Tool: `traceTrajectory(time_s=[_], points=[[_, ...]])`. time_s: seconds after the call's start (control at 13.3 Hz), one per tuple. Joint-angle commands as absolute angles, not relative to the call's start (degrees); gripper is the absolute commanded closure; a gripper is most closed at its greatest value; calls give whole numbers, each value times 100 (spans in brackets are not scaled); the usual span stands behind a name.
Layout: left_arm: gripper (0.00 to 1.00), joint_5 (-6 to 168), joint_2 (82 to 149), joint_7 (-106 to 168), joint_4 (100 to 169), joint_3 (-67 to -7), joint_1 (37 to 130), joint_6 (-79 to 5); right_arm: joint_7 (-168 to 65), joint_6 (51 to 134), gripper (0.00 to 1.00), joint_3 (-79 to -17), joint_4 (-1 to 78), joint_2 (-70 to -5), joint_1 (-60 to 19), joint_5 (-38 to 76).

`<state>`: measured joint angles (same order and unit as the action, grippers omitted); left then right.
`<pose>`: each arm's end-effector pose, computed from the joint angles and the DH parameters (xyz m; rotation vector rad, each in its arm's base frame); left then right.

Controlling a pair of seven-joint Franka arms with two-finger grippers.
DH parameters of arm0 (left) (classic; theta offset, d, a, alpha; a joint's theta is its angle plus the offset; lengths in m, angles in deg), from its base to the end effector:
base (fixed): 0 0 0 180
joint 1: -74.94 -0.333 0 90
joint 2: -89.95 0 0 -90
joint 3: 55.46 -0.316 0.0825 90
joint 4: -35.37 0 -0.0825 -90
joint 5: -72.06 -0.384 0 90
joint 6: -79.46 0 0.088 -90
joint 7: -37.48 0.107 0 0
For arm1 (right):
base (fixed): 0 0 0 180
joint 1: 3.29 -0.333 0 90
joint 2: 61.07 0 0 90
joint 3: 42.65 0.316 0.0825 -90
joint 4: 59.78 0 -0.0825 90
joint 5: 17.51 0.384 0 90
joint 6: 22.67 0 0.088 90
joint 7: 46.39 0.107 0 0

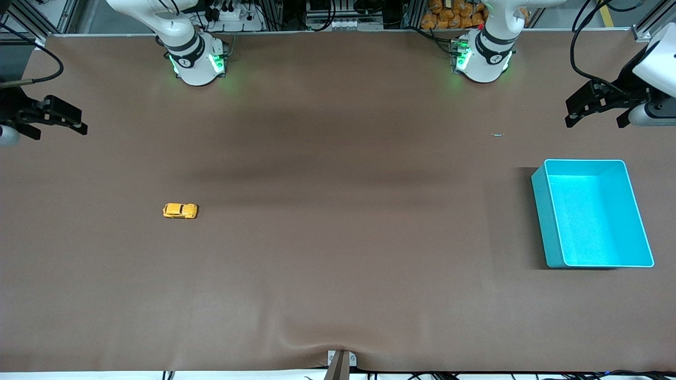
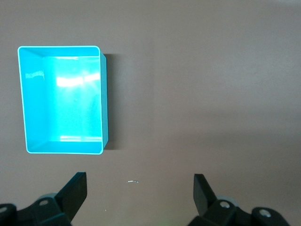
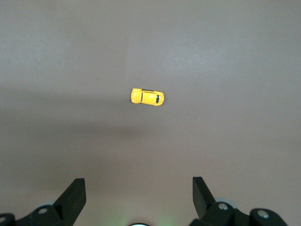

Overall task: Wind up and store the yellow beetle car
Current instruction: 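Move the right gripper out toward the yellow toy car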

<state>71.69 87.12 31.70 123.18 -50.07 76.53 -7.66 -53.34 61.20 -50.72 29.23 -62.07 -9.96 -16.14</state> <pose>0.5301 -0.0657 0.6647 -3.1340 0.0321 -0.0598 0.5379 -0.0111 0.6330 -3.1044 -0.1533 0.1093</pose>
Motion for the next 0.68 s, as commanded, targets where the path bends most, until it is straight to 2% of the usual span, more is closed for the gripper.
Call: traceTrajectory(time_s=[0.0, 0.6], points=[[0, 7267, 8722, 3308, 12238, -5027, 7644, -711, -5272, 5977, 0, -5153, 2828, -6265, -1173, -1681], [0, 7276, 8740, 3292, 12230, -5027, 7652, -711, -5350, 6003, 0, -5127, 2811, -6380, -1121, -1628]])
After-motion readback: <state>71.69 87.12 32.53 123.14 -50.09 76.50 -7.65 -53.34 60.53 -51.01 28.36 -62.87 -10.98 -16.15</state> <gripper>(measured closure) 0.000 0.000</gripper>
